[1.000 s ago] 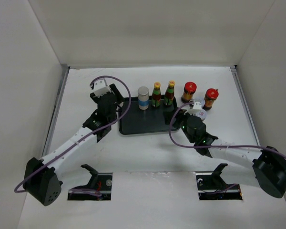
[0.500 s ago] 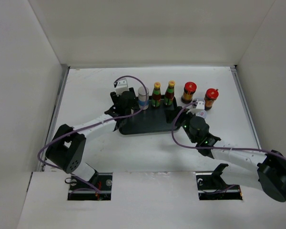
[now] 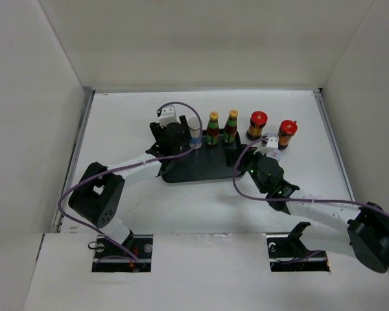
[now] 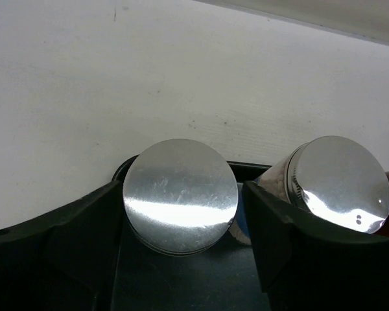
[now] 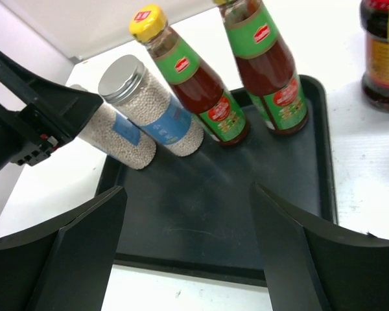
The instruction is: Organize the condiment bottles
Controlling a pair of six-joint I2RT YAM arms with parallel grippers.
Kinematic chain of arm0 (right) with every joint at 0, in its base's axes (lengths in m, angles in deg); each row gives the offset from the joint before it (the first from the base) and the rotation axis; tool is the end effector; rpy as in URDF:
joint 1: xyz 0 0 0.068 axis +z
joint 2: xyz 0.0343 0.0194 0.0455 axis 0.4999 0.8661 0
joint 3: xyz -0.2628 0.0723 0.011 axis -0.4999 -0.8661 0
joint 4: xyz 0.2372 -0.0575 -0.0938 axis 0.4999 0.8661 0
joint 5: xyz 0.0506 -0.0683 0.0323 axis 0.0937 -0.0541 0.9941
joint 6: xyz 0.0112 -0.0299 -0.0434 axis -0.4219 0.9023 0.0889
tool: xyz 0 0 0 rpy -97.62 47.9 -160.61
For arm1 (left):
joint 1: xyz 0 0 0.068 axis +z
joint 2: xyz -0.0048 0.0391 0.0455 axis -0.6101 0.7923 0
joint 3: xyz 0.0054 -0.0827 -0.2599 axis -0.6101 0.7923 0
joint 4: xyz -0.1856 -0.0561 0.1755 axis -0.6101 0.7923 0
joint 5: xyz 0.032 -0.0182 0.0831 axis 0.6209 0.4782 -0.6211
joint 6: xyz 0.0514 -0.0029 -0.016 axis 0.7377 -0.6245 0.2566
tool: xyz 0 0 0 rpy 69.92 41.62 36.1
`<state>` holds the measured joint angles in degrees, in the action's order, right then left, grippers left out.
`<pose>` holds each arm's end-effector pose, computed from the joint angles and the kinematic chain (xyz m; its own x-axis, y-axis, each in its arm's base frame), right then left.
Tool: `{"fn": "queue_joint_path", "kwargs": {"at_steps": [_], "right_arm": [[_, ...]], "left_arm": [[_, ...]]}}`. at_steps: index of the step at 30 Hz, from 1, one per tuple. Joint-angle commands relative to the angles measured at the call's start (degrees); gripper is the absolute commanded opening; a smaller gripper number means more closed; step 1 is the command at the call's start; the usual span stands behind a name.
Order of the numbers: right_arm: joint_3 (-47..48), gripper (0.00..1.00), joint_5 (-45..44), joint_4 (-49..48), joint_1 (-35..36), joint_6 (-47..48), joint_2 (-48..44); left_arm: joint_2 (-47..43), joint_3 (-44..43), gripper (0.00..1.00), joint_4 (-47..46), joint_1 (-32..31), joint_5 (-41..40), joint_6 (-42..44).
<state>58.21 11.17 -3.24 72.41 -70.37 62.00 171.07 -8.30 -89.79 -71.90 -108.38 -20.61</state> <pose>0.1861 0.1509 0.2300 -0.2459 0.4344 -0.8665 -0.2286 0.8427 0.4874 0.2977 -0.1769 0.2262 -0.2663 -0.2093 -0.9409 -0.1419 0.9740 -0.1765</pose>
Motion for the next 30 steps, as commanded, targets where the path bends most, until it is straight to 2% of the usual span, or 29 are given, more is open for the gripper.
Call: {"fn": "queue_joint_path", "kwargs": {"at_steps": [1,3,5,6,8,9,11,14,17,19,22,24,30], "right_arm": [[0.47,0.84,-1.43,-2.8,-0.8,1.05,-0.68],[0.12,0.84,-2.48,-2.71,-1.41,1.31,-1.47],[-0.05,0.77,-2.84,-2.36,-1.94,1.66,-2.17],[-0.05,0.7,-2.84,-2.01,-2.12,1.93,-2.78],[0.21,0.39,-2.75,-0.17,-2.29,2.02,-4.28],[0.64,0.29,-2.92,1.14,-2.29,2.02,-4.72],[1.7,0.24,-3.8,4.3,-2.64,1.93,-5.69],[1.97,0.3,-8.01,8.88,-3.17,0.53,-7.27],[1.88,0.45,-11.44,12.04,-4.83,0.08,-8.15],[3.01,0.6,-13.55,15.46,-6.59,-0.09,-7.89],[5.48,0.78,-17.5,21.35,-11.15,0.26,-6.4],[6.97,0.84,-19.0,24.35,-13.44,0.35,-5.35],[10.22,0.91,-18.84,29.27,-16.61,0.78,-0.78]], "left_arm": [[-0.54,-1.14,0.76,-8.37,-0.45,-1.35,1.27],[-1.76,0.09,0.85,-9.6,-0.8,-1.44,0.66],[-3.61,1.76,0.91,-11.96,-1.33,-1.44,1.0],[-4.83,2.81,0.94,-13.28,-1.51,-1.44,1.09],[-7.82,5.27,0.99,-15.31,-2.21,-1.44,1.18],[-9.23,6.41,1.0,-16.1,-2.47,-1.53,0.92],[-12.74,9.83,1.0,-18.21,-3.44,-1.79,0.57],[-19.06,15.46,0.99,-20.15,-5.02,-2.67,-0.57],[-25.48,20.82,0.95,-20.24,-7.83,-2.06,-3.55],[-28.91,24.16,0.86,-19.98,-8.8,-1.27,-5.58],[-33.14,28.82,0.71,-19.89,-8.72,1.01,-9.0],[-35.94,31.72,0.64,-19.19,-7.58,3.03,-11.03],[-40.53,37.09,0.66,-19.01,-3.45,4.01,-14.81]]}}
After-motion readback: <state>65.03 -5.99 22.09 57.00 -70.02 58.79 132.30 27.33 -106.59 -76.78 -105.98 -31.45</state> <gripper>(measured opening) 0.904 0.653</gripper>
